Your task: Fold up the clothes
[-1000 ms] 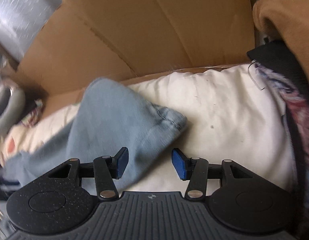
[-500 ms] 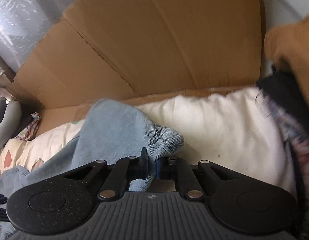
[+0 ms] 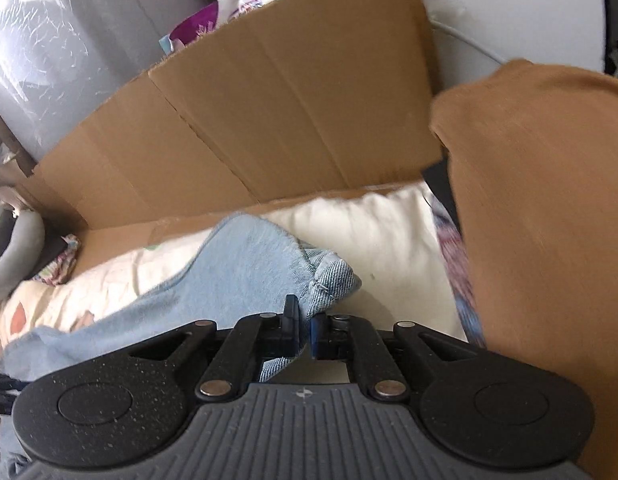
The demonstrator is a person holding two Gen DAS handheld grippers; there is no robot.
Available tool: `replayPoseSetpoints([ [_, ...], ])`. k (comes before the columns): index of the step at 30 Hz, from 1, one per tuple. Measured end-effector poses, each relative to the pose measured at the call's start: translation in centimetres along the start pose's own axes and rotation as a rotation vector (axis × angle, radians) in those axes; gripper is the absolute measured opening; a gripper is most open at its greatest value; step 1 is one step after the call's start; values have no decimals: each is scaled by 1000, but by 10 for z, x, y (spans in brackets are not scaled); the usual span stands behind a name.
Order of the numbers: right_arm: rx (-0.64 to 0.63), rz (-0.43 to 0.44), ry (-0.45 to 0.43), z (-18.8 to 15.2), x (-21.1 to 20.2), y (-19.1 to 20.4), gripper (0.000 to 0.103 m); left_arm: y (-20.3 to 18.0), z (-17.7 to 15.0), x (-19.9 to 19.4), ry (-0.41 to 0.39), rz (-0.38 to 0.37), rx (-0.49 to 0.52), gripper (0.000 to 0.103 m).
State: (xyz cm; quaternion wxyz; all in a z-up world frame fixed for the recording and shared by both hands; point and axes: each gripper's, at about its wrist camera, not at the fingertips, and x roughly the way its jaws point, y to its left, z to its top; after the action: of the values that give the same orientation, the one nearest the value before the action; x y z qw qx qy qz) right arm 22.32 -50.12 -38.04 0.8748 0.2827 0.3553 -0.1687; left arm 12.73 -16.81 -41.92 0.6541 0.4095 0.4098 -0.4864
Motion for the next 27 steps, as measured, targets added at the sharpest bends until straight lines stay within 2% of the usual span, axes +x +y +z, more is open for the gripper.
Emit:
replayPoseSetpoints([
  [4,57,-19,26,-15,-4,-11,3,6,-2,-2,-4,8,-6,61],
  [8,16,-82,51,-29,-7,-6,8,13,-5,-2,-1,19,-14,61],
  [10,-19,-110,40,-32,-13,-1,18,18,-7,-1,2,25,-23,61],
  [12,-49,-133,24,-34,-21,3,22,22,-8,-1,4,28,-35,61],
  [19,-158,-123,-48,-27,-36,13,37,24,-2,-2,-18,27,-46,61],
  [24,-171,-123,-72,-11,-30,11,39,19,6,-5,-45,10,-36,61],
  [27,-179,-91,-66,-4,-16,11,40,16,10,-4,-55,5,-33,61],
])
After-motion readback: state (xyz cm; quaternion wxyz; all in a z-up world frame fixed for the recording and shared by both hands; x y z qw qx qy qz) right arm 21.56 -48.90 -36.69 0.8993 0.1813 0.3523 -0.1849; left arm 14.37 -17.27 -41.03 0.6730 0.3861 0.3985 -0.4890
